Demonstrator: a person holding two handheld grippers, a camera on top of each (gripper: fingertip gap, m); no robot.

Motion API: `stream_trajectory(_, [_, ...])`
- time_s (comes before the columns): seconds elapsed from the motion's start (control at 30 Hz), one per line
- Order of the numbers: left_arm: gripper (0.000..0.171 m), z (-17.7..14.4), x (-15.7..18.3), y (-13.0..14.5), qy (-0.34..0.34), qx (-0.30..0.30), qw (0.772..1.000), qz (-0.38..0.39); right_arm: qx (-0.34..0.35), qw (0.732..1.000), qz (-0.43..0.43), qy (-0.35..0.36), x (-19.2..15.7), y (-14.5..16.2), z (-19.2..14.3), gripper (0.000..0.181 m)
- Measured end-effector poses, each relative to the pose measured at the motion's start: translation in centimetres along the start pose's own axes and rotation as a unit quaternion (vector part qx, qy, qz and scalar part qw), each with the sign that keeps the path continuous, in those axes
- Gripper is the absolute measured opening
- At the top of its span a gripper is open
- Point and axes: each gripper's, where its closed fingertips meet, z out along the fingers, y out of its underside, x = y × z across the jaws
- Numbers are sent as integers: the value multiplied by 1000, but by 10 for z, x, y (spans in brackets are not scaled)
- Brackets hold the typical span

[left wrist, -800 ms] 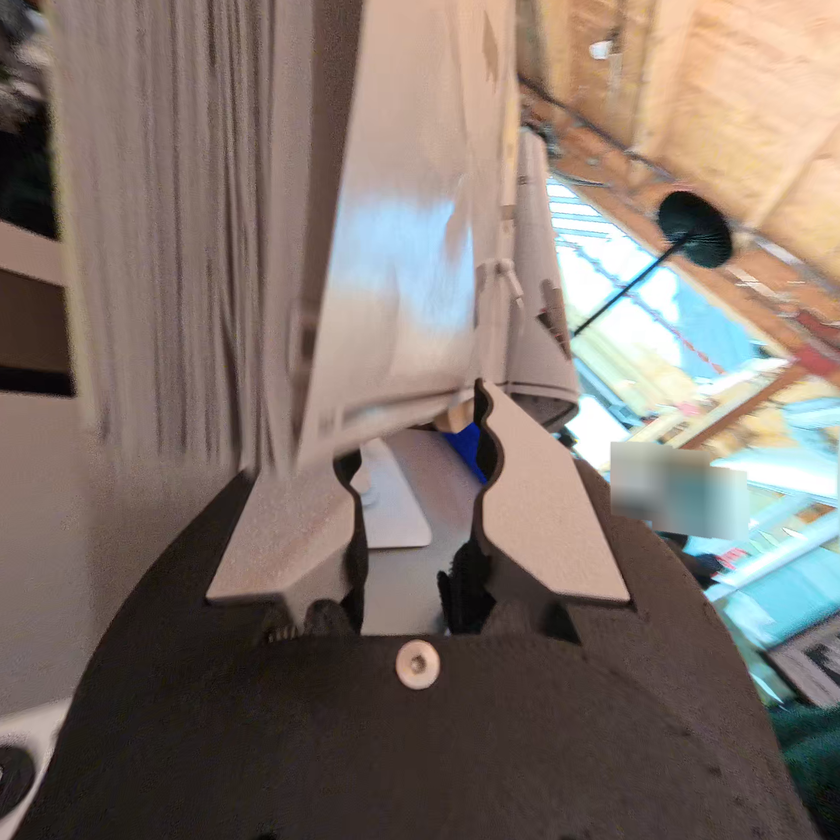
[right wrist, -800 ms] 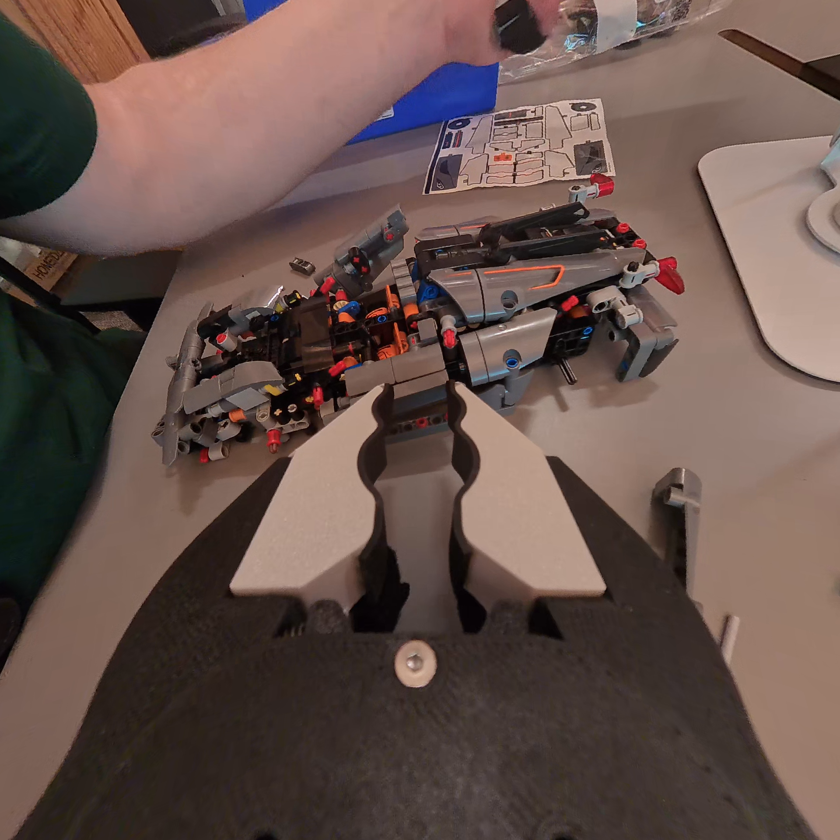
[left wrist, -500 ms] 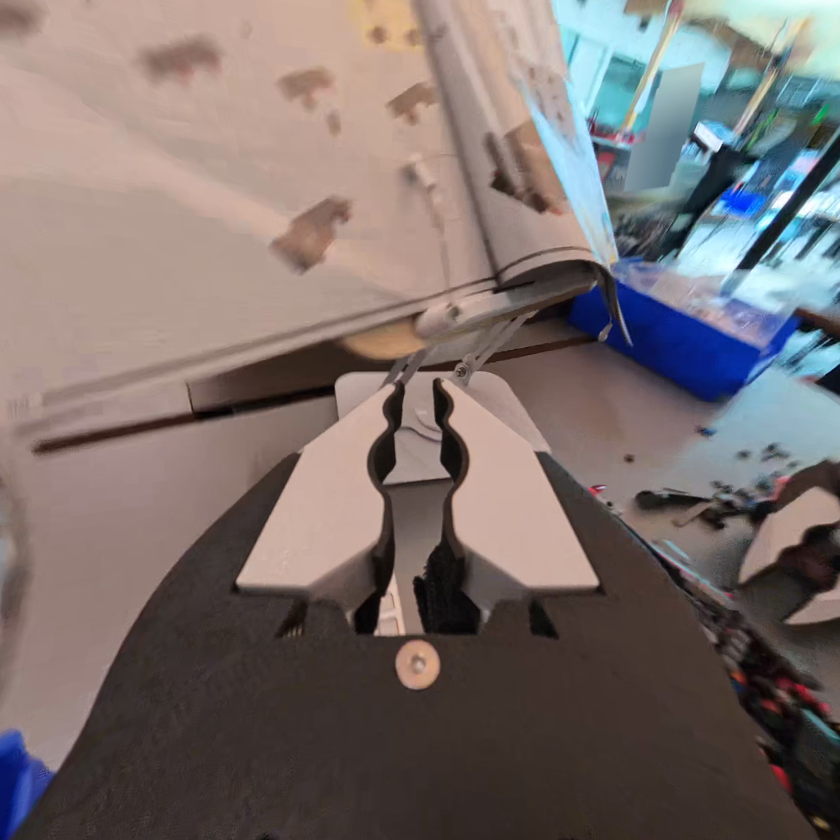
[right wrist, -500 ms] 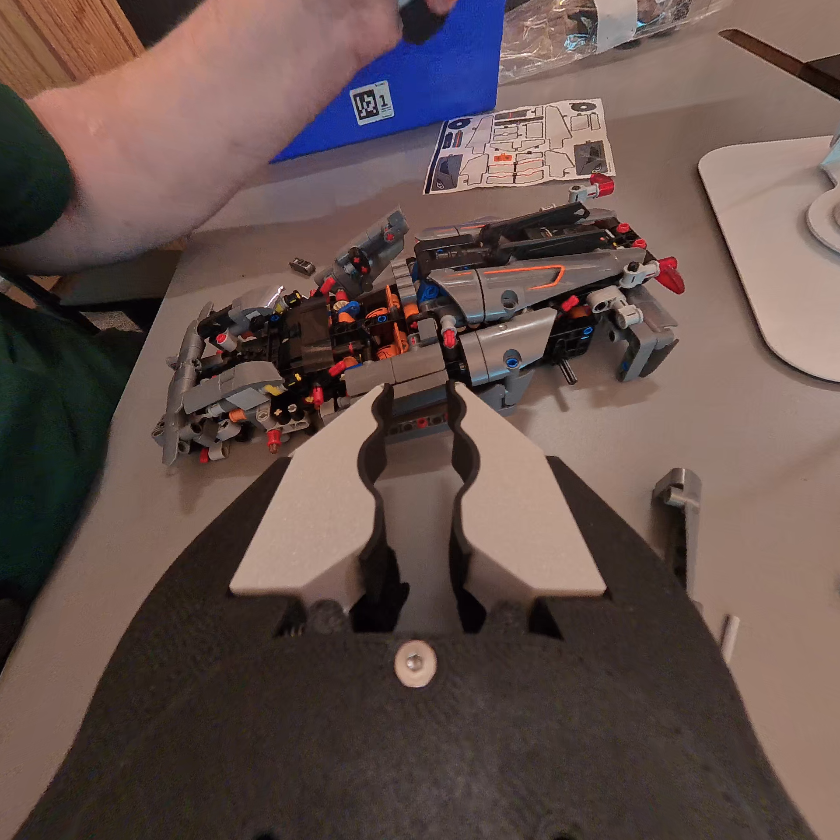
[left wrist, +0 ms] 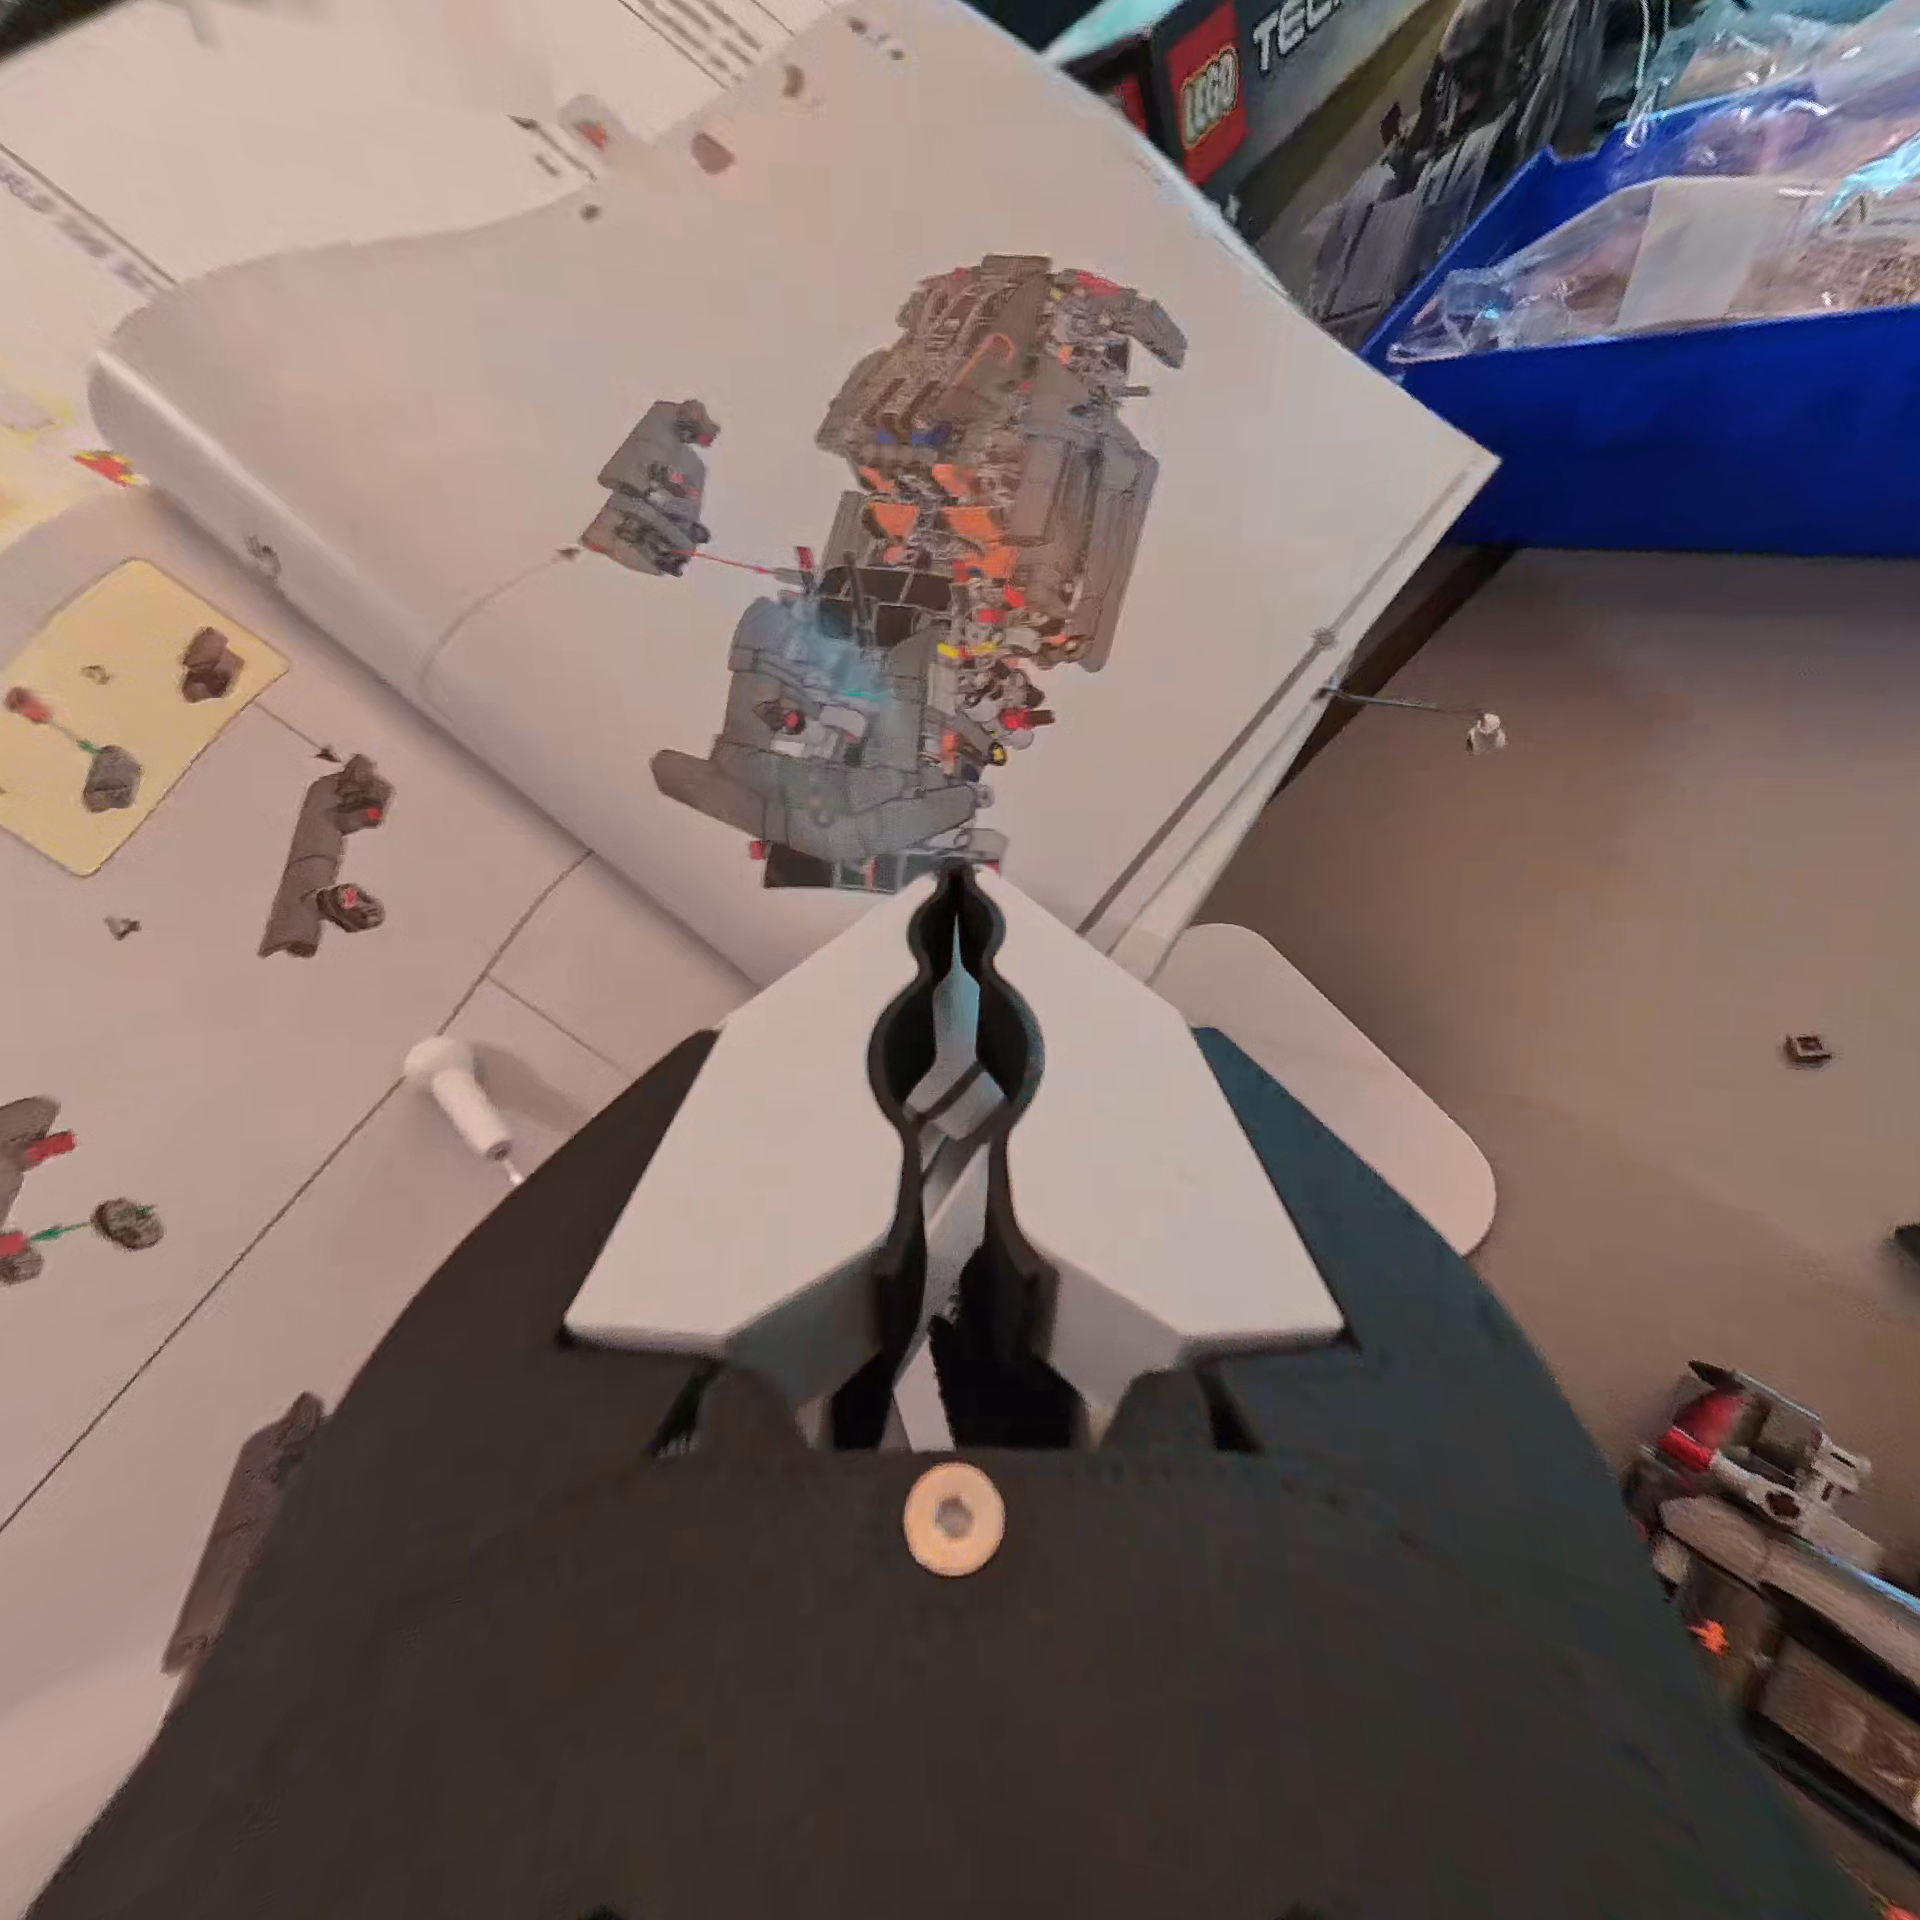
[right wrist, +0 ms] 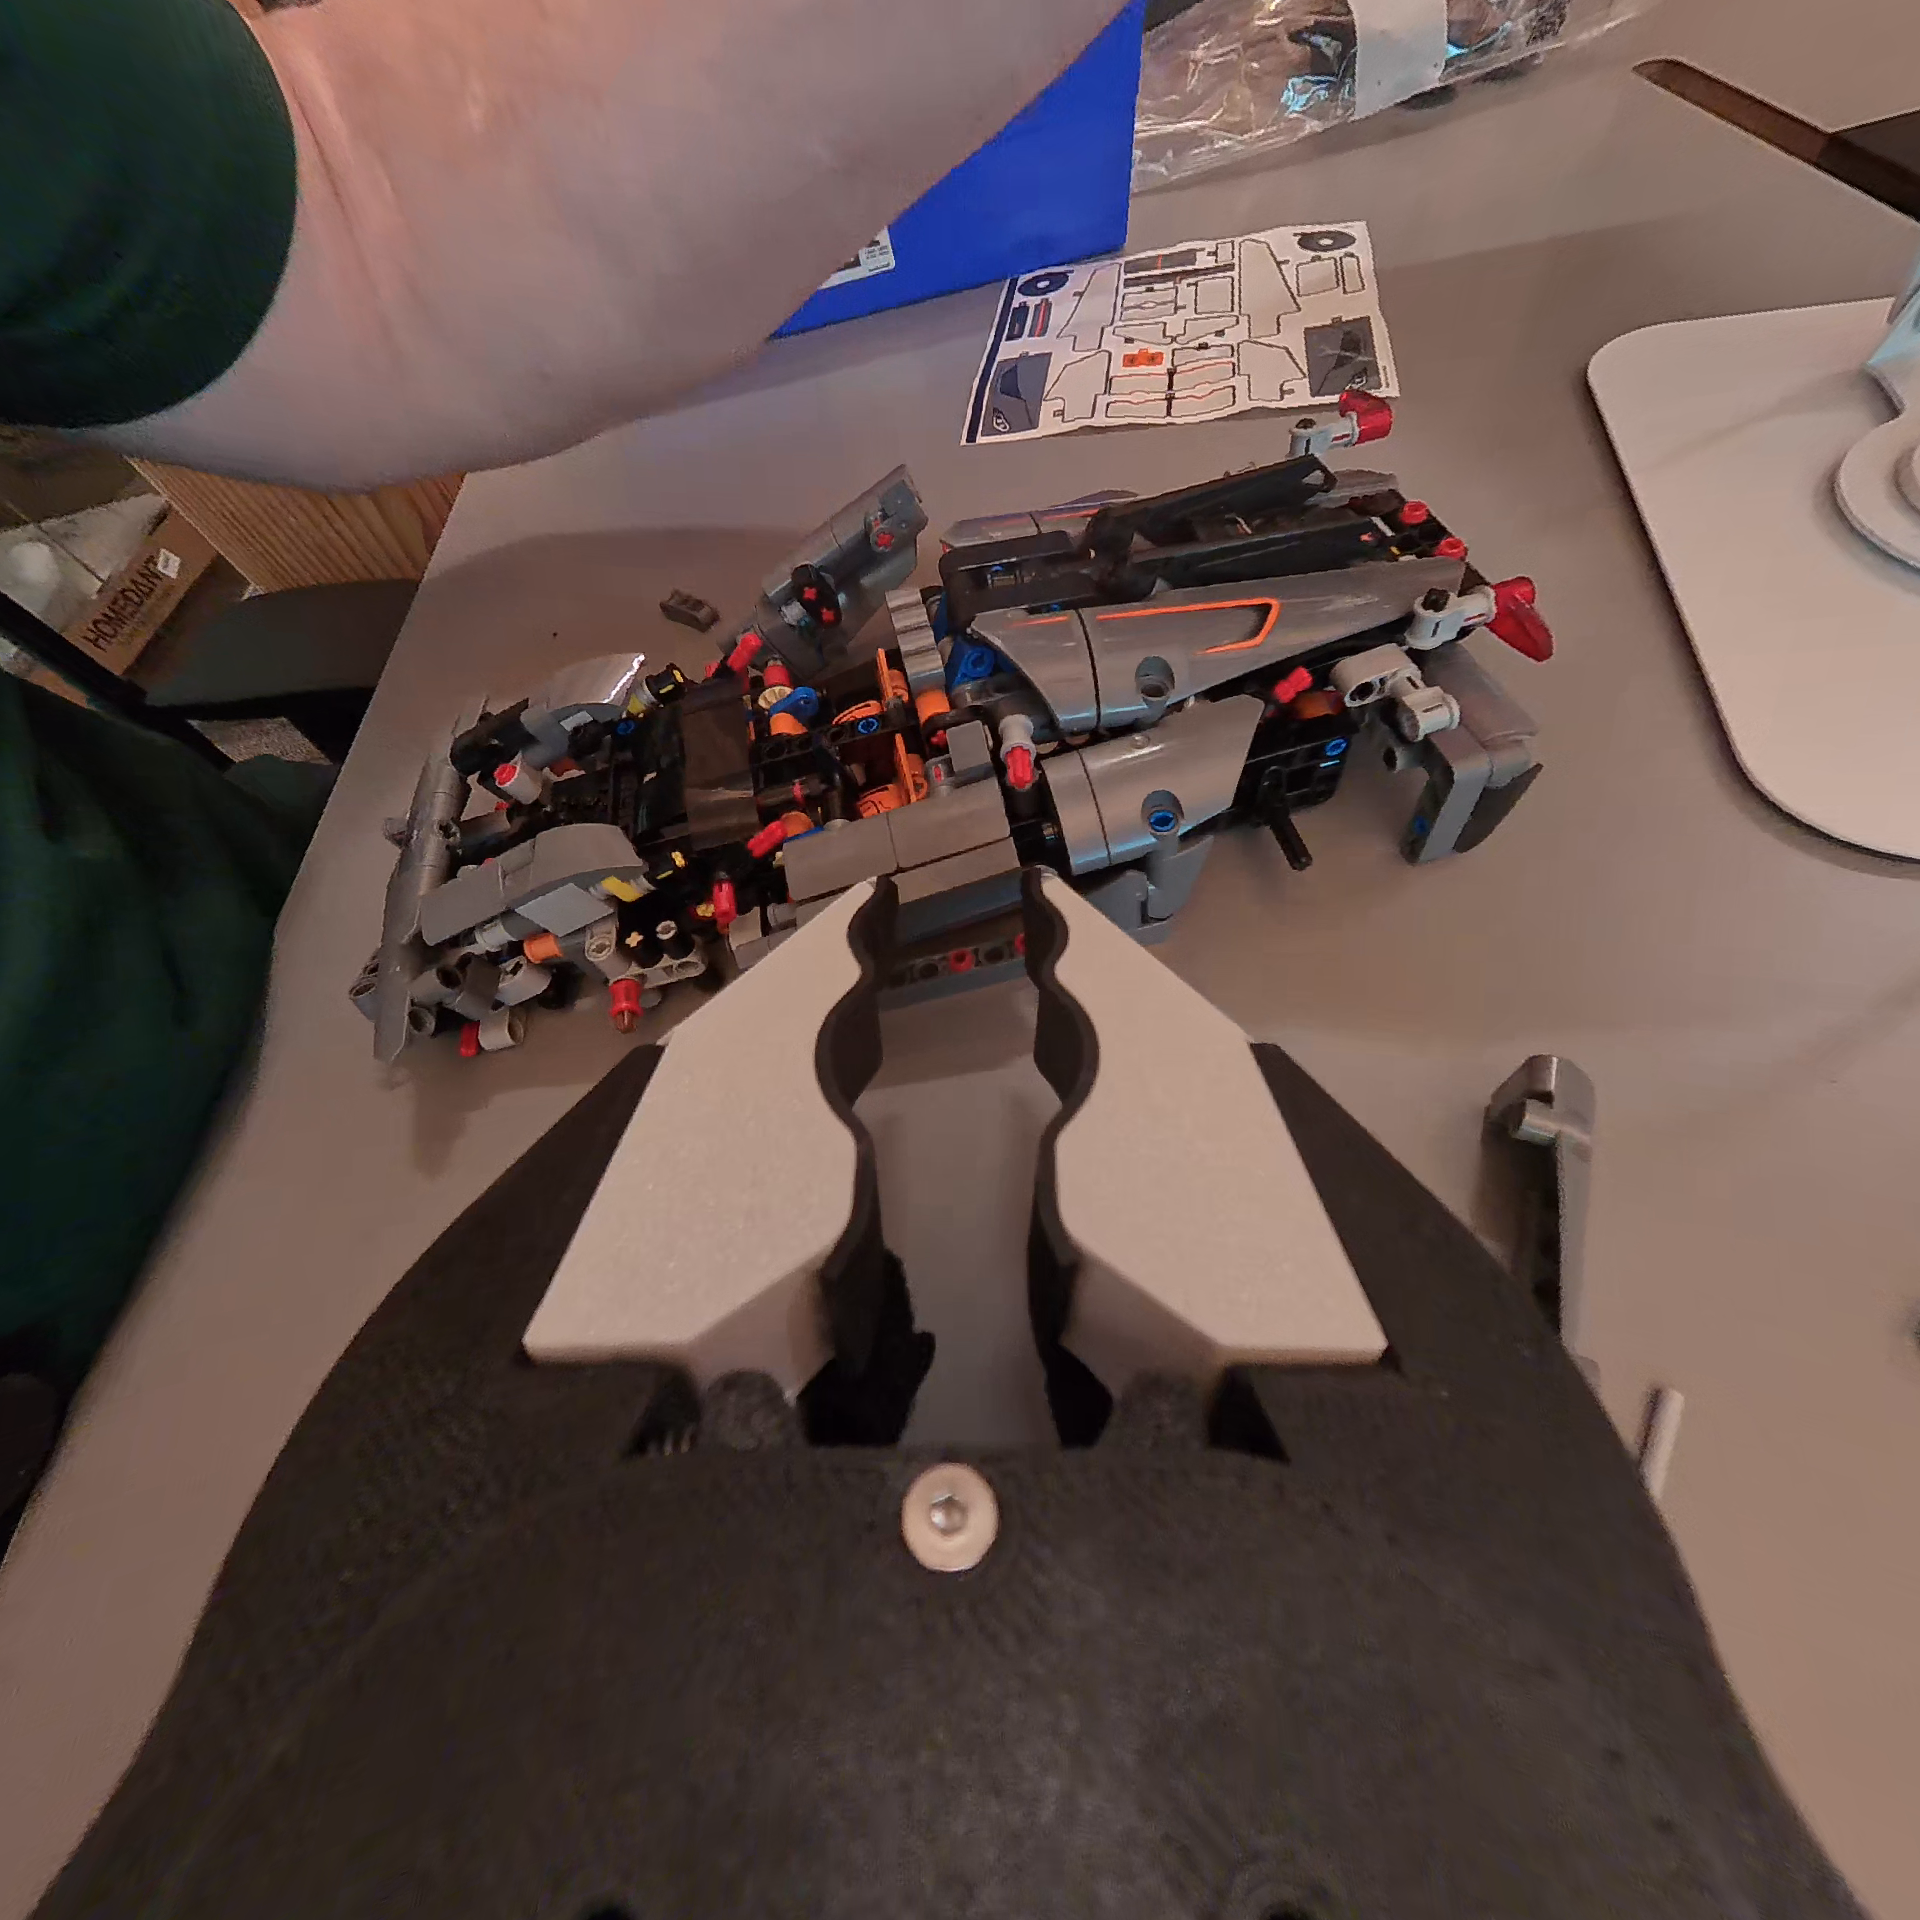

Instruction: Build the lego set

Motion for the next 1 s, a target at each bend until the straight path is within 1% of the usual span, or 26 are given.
stream_trajectory(0.07, [0, 7, 8, 6, 16, -16, 1000, 3, -4, 1000, -2, 0, 0, 1, 1, 22])
stream_trajectory(0.17, [0, 10, 10, 8, 8, -21, 1000, 19, -4, 1000, 0, -1, 0, 1, 1, 22])
stream_trajectory(0.3, [0, 9, 11, 6, 23, -17, 1000, 5, 1, 1000, 4, -2, 0, 0, 0, 22])
stream_trajectory(1.0, [0, 8, 12, 6, 32, -12, 999, 5, -4, 1000, -1, 0, 0, 1, 1, 22])
